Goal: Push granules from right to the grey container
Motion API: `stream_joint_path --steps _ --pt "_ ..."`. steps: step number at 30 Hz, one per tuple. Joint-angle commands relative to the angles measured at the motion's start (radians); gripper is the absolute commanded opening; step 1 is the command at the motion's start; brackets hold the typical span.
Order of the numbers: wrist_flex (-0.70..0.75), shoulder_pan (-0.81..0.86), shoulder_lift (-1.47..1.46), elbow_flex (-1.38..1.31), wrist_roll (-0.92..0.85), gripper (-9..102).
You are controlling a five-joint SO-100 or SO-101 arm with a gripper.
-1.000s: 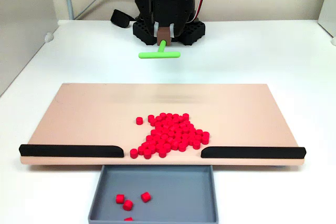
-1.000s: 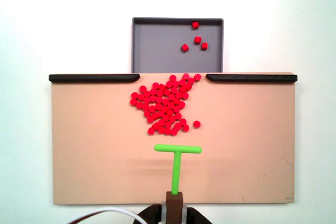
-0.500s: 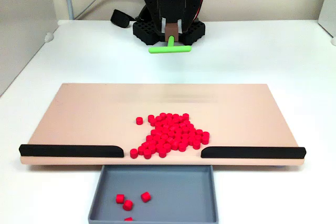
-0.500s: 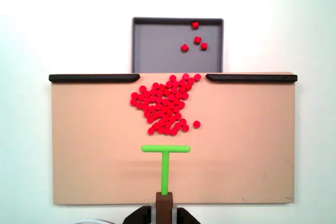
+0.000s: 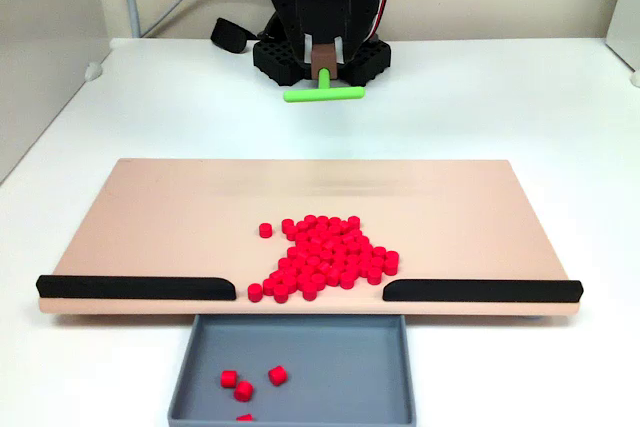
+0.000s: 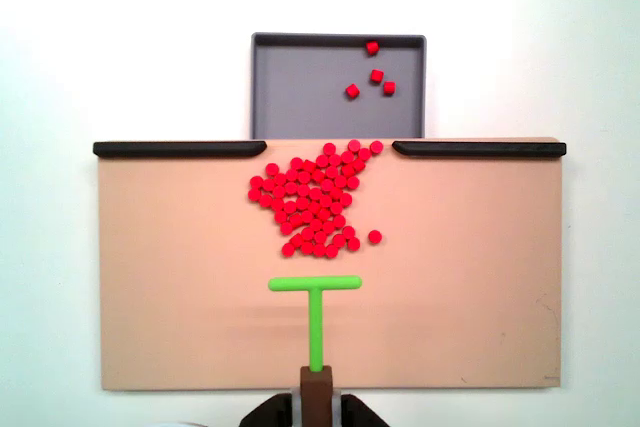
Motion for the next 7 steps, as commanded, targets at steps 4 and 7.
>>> stream_joint_path --steps 4,7 --pt "-0.006 0.020 0.005 -0.005 -0.031 0" --pt "-0.006 0.048 0.008 -0.005 -0.071 0"
